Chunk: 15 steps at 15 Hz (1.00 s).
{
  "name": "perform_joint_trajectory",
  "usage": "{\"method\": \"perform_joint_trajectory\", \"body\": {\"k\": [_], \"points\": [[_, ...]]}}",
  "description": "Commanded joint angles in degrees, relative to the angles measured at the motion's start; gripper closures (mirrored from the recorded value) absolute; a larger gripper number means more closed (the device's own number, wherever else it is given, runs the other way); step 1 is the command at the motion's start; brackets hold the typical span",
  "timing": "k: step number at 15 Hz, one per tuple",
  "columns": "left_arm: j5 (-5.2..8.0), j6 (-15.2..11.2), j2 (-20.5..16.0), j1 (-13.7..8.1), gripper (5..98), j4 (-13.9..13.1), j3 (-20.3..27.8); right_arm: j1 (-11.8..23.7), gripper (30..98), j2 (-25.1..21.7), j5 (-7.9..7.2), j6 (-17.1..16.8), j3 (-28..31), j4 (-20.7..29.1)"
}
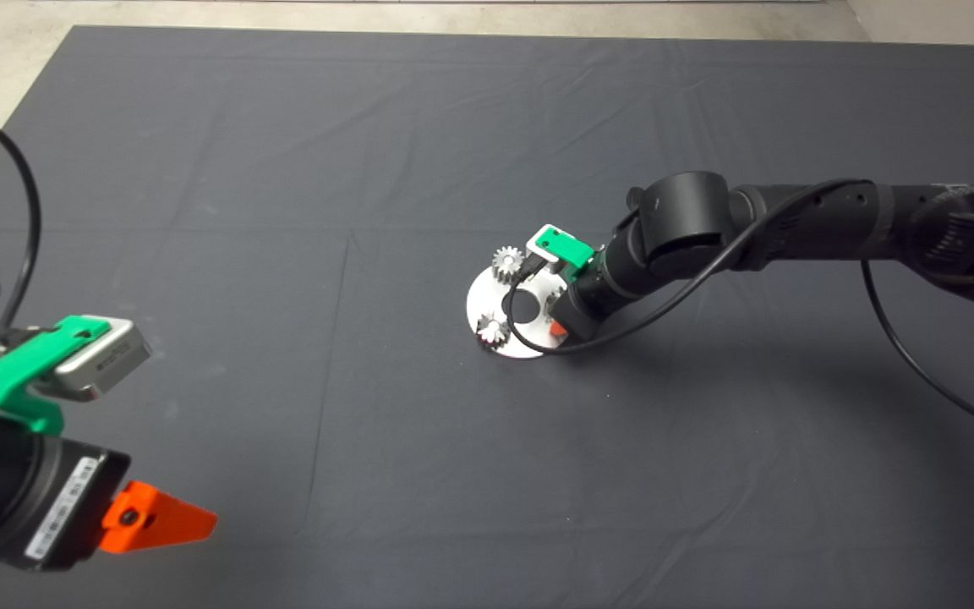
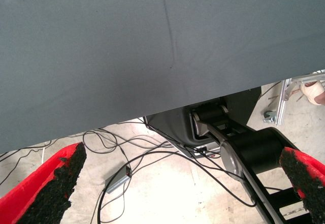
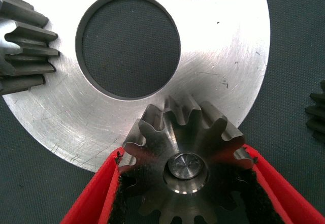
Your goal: Remove an incorrectly installed larger gear and replace it with the correct smaller gear
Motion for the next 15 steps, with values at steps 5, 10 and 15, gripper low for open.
{"method": "perform_joint_trajectory", "body": {"k": [5, 10, 15], "points": [[0.01, 0.4, -0.1, -0.8, 5.5, -0.8, 0.8, 1.2, 80.0, 0.1, 0.45, 0.4, 3.5, -1.5], [0.01, 0.4, -0.2, -0.8, 5.5, -0.8, 0.8, 1.6, 80.8, -0.1, 0.0, 0.7, 5.1, -1.5], [0.06, 0.4, 0.0, -0.8, 5.5, -0.8, 0.8, 4.6, 80.7, -1.2, -2.28, 4.4, 5.5, -1.1]]}}
